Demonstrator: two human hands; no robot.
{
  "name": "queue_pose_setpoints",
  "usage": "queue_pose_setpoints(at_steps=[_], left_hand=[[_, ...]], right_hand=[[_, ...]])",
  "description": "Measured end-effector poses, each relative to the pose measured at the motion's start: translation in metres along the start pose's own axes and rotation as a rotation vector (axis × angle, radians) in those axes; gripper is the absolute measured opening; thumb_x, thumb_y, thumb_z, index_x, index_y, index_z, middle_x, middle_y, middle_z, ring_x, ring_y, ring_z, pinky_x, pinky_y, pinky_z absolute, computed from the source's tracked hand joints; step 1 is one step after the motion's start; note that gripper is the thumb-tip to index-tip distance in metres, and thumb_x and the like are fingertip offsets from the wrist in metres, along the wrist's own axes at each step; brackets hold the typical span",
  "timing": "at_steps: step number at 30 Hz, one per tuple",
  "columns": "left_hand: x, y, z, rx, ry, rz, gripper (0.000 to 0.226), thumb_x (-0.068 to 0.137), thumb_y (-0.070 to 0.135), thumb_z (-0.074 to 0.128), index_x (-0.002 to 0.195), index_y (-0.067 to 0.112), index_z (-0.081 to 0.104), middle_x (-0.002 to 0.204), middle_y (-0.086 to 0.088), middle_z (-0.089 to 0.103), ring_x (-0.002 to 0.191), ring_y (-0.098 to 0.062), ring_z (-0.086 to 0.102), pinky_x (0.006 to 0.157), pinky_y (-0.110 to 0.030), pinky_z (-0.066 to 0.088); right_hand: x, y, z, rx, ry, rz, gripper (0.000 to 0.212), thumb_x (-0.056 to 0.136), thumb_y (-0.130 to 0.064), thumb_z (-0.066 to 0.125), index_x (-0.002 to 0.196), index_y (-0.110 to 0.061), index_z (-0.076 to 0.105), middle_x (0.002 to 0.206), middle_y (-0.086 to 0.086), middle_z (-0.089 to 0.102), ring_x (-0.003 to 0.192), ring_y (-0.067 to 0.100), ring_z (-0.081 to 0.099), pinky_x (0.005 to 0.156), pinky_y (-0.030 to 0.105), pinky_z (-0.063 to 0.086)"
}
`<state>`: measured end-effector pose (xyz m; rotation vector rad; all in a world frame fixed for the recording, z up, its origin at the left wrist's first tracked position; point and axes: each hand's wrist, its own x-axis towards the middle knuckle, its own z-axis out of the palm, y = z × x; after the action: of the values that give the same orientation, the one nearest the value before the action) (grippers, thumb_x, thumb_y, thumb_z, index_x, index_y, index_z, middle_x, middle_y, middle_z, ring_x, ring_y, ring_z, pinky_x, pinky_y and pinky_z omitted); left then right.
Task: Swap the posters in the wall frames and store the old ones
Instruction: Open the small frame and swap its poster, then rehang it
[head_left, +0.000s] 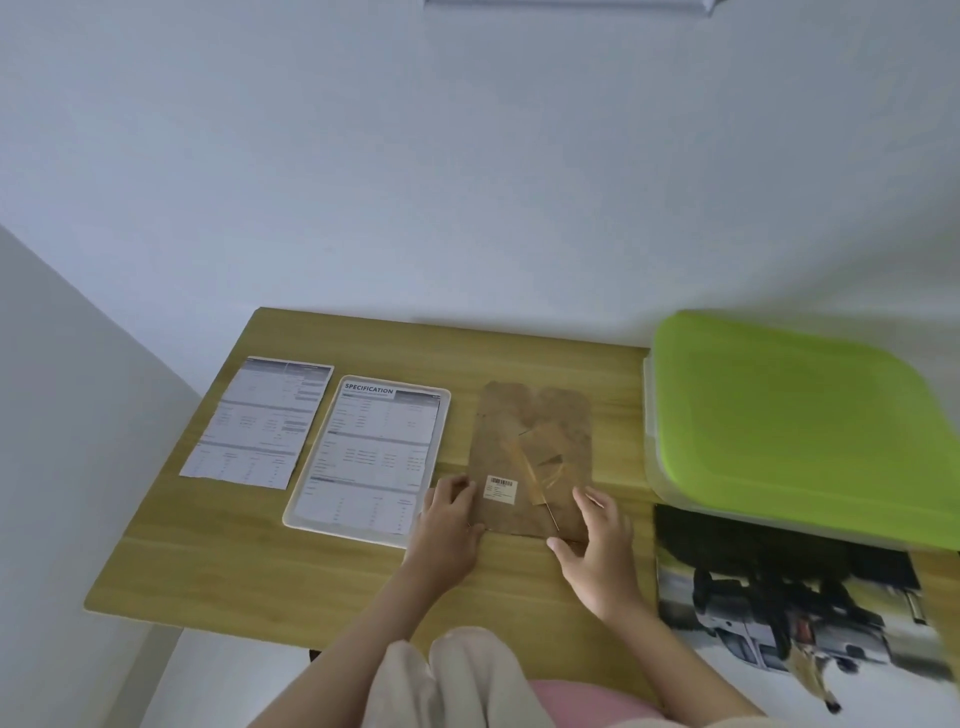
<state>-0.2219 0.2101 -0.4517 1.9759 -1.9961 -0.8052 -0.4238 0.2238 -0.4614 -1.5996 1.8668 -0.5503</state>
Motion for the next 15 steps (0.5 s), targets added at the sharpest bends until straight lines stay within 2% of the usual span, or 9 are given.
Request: queue_pose_setpoints(at_steps=[5, 11, 15], left_hand=[[0.003, 0.002, 0.000, 0.005, 0.006, -0.009, 0.058, 0.089, 0.026, 0.055, 0.142, 0.013, 0.033, 0.142, -0.001, 0.029, 0.130, -0.021, 0.031, 0.107, -0.037, 0.035], [-0.004, -0.003, -0.007, -0.134, 0.014, 0.039, 0.050, 0.088, 0.024, 0.056, 0.136, 0.014, 0.043, 0.140, -0.004, 0.034, 0.131, -0.018, 0.033, 0.108, -0.030, 0.034], [-0.011, -0.022, -0.024, -0.163, 0.095, 0.075, 0.043, 0.088, 0.020, 0.056, 0.130, 0.013, 0.050, 0.132, -0.002, 0.041, 0.126, -0.015, 0.039, 0.101, -0.020, 0.031]], right_hand=[[-0.002, 0.000, 0.010, -0.079, 0.084, -0.053, 0.063, 0.077, -0.020, 0.075, 0.134, -0.014, 0.050, 0.139, 0.005, 0.045, 0.119, 0.031, 0.042, 0.099, 0.034, 0.033], [-0.006, -0.010, 0.022, -0.186, 0.144, -0.038, 0.060, 0.072, -0.011, 0.076, 0.128, -0.012, 0.054, 0.143, 0.013, 0.042, 0.126, 0.038, 0.040, 0.103, 0.053, 0.038], [-0.007, -0.030, 0.036, -0.184, 0.169, -0.142, 0.061, 0.067, -0.006, 0.078, 0.124, -0.013, 0.055, 0.135, 0.014, 0.049, 0.122, 0.037, 0.044, 0.100, 0.054, 0.041]])
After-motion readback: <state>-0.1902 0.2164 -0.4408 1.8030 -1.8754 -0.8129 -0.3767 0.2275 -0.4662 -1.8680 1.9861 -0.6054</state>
